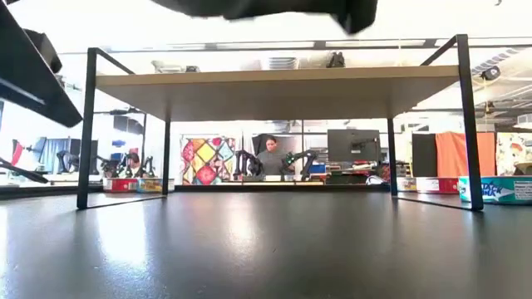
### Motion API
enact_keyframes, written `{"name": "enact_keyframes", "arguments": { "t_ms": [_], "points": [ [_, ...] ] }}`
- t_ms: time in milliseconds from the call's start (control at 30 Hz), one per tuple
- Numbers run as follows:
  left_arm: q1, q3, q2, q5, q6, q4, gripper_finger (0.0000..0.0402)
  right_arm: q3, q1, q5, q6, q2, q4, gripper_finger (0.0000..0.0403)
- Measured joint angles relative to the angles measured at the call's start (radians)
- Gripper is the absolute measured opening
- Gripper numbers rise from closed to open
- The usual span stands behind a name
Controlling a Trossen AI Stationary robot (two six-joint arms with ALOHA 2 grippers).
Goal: Stack canned seafood by type on shelf
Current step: Stack the green white tuna can on top of the green white tuna can on the shelf
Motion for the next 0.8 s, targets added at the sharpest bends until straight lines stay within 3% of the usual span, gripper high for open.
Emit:
{"name": "enact_keyframes", "arguments": {
  "t_ms": [167, 333, 567, 700, 800],
  "points": [
    [0.006, 0.000, 0.013, -0.137, -0.054, 0.012, 0.0192, -0.002, 0.002, 0.037, -0.025, -0.125, -0.080, 0.0380],
    [0.044, -0.001, 0.028, -0.142, 0.032, 0.103, 0.0192, -0.002, 0.001, 0.097, -0.043, -0.234, -0.188, 0.0380],
    [0.105, -0.001, 0.029, -0.148, 0.203, 0.313, 0.0192, -0.003, 0.001, 0.208, 0.047, -0.385, -0.535, 0.0380],
    [0.167, -0.001, 0.029, -0.206, 0.267, 0.341, 0.0192, -0.004, 0.001, 0.276, 0.137, -0.449, -0.763, 0.0380],
    [0.229, -0.001, 0.028, -0.186, 0.334, 0.362, 0.0192, -0.005, 0.001, 0.302, 0.196, -0.487, -0.931, 0.0380]
  ]
}}
